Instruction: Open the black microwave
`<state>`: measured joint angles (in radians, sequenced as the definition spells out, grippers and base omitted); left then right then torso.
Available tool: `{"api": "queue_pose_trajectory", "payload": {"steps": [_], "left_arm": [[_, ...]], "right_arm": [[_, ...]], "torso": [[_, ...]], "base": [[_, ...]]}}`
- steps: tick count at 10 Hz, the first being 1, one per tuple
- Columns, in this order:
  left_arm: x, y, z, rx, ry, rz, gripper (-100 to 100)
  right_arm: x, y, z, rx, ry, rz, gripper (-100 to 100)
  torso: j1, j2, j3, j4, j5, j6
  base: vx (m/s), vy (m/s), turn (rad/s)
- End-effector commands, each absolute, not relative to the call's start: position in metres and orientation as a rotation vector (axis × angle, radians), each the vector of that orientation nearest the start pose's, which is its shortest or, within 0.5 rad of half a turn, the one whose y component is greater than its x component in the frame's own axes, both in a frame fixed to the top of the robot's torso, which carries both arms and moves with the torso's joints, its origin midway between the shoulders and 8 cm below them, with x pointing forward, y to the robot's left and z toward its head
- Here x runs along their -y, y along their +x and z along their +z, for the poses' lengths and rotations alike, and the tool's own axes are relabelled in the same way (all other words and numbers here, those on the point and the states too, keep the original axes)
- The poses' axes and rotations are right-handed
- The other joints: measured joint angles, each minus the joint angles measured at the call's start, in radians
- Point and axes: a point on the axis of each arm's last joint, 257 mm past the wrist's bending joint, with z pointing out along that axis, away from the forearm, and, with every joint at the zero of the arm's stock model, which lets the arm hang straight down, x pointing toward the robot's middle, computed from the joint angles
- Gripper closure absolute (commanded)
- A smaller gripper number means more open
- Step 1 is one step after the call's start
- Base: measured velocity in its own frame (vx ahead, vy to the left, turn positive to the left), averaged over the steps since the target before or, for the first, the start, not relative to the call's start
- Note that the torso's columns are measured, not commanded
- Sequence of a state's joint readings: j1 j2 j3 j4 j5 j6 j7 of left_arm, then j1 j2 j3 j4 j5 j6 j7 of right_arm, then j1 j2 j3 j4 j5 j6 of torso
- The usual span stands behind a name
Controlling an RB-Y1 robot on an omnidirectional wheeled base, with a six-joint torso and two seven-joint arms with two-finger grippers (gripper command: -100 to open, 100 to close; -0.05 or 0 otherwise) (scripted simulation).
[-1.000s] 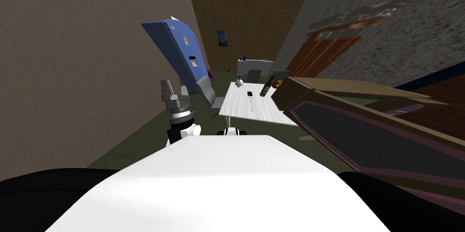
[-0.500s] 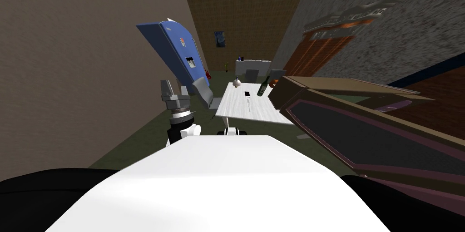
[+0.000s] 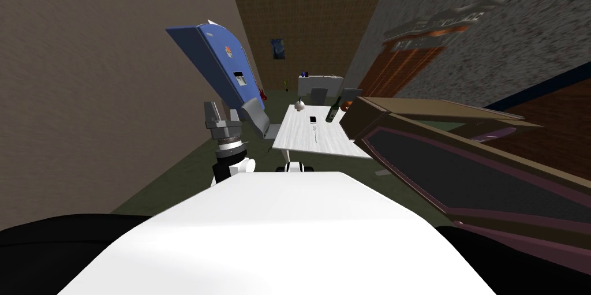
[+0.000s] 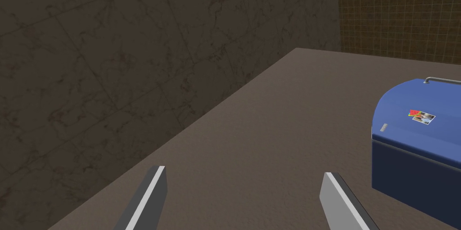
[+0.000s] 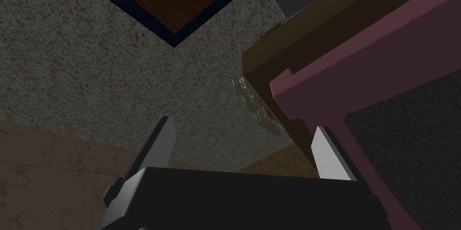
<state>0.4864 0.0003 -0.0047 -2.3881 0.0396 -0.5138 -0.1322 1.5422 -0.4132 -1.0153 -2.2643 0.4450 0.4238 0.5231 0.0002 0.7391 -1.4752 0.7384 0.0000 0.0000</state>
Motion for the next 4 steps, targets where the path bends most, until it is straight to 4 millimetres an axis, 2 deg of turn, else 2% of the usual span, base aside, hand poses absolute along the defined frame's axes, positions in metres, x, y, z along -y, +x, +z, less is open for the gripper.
{"api": "queue_pose_trajectory", "payload": {"steps": [1, 4], "left_arm": [[-0.2751, 0.3169, 0.0779, -0.523, -0.530, -1.241, 0], [-0.2751, 0.3169, 0.0779, -0.523, -0.530, -1.241, 0]], "right_arm": [[0.7110, -0.0252, 0.0246, -1.813, 0.304, -1.553, 0], [0.7110, -0.0252, 0.0246, -1.813, 0.304, -1.553, 0]], "torso": [[0.000, 0.000, 0.000, 0.000, 0.000, 0.000], [0.000, -0.001, -0.001, 0.000, 0.000, 0.000]], "base": [[0.000, 0.000, 0.000], [0.000, 0.000, 0.000]]}}
